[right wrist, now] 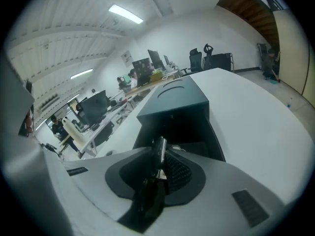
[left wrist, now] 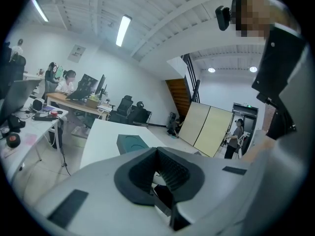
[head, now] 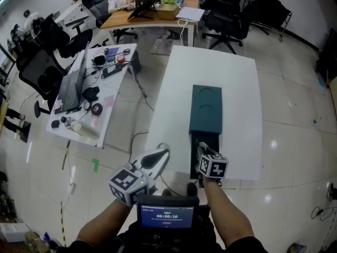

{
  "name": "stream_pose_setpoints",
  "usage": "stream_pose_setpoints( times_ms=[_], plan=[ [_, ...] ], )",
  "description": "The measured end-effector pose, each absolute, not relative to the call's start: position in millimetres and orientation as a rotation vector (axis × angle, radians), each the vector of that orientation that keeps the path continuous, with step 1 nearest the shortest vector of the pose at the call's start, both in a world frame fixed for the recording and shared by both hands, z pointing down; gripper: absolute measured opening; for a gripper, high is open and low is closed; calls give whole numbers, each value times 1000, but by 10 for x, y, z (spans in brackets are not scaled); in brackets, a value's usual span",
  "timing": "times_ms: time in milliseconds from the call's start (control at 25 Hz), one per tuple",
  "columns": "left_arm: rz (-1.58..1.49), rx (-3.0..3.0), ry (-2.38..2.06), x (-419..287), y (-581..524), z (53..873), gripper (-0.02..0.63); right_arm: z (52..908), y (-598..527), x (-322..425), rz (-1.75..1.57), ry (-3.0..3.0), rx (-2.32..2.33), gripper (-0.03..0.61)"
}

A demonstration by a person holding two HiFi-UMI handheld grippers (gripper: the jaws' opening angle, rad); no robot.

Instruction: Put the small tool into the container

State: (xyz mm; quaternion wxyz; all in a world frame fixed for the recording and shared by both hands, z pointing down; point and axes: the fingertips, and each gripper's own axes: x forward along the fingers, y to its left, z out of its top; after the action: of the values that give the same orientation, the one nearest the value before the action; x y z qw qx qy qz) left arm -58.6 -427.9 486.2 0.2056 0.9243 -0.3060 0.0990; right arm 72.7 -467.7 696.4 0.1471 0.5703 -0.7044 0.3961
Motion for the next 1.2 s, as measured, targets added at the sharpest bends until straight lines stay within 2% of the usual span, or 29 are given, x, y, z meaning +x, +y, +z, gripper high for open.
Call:
stream_pose_setpoints(
  times_ms=[240, 320, 360, 480, 560, 800, 1000, 1200],
  plan=[
    [263, 2585, -852, -553, -4252, 4812, 12, 6888, -4622, 739, 1104, -2037, 1631, 106],
    [261, 2588, -853, -550, -4244, 4793, 12, 6864, -4619, 754, 1091, -2042, 1630, 196],
    [260, 2590, -853, -551, -4234, 4783, 12, 6853, -4616, 768, 1090, -2043, 1637, 219],
    [254, 2592, -851, -568, -4178, 4747, 12, 6813, -4587, 775, 1091, -2057, 1636, 222],
    [255, 2593, -848, -581, -4131, 4726, 12, 6812, -4564, 733, 1101, -2062, 1604, 299],
    [237, 2607, -852, -659, -4013, 4631, 12, 6550, -4482, 745, 1025, -2080, 1668, 302],
    [180, 2632, -846, -776, -3919, 4480, 12, 5923, -4361, 802, 958, -2236, 1774, 297],
    [91, 2658, -840, -946, -3850, 4259, 12, 4932, -4083, 820, 753, -2482, 1781, 221]
  ],
)
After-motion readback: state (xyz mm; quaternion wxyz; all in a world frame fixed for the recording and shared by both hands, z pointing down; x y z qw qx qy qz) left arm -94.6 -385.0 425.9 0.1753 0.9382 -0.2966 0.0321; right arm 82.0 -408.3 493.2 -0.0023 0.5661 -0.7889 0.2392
